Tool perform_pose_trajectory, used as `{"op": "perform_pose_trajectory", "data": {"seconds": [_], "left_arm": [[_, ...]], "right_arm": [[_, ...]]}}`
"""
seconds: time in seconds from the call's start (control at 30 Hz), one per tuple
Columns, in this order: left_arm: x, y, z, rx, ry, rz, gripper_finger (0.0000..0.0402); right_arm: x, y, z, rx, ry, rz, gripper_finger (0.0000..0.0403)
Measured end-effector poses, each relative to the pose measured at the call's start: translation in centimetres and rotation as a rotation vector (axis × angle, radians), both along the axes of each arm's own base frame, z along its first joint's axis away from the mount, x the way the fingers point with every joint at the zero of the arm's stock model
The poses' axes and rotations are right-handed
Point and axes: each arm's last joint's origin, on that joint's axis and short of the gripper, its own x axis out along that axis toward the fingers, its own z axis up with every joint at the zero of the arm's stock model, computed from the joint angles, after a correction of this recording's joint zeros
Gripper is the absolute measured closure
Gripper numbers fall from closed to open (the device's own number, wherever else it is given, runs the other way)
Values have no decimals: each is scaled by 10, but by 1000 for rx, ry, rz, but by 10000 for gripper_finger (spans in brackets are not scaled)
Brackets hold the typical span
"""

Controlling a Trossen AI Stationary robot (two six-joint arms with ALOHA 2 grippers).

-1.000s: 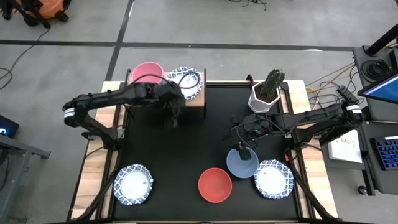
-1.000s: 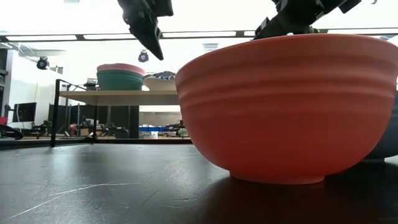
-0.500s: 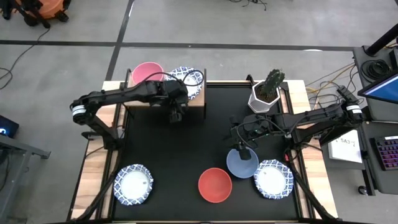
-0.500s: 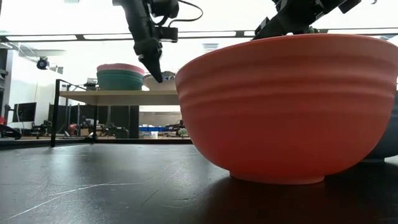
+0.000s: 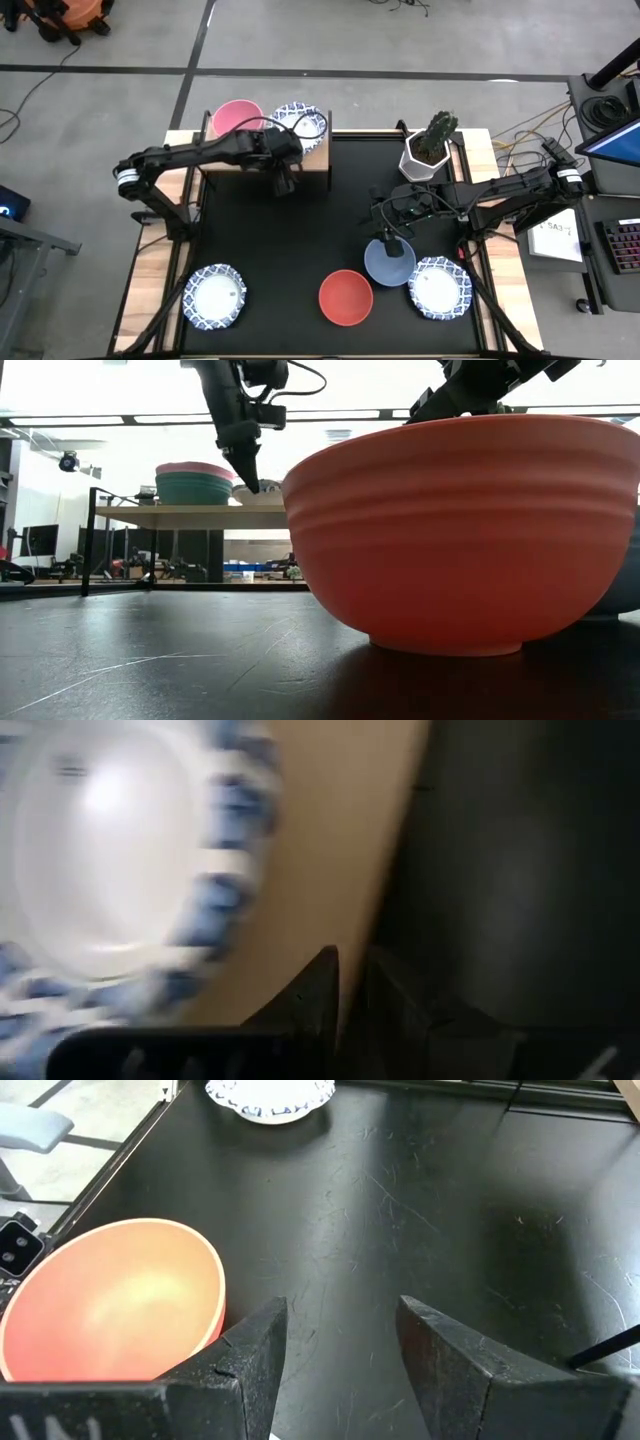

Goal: Place and stack bowls onto a shelf
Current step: Stack the white patterned plate on top of the white patterned plate on the shelf, then stack the orange bowl on top of the pink bowl on the shelf

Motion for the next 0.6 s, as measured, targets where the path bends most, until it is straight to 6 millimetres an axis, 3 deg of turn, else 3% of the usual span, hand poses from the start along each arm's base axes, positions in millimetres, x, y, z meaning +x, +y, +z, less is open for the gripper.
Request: {"op": "perform_pose_trajectory", "data": {"seconds": [0.27, 0.6], "left_arm": [[11, -47, -2, -294, -70, -161, 363], [22, -126, -3, -364, -141, -298, 363]], "right_arm": [[0, 0, 0, 0, 0, 0, 225], [0, 0, 0, 0, 0, 0, 225]]}}
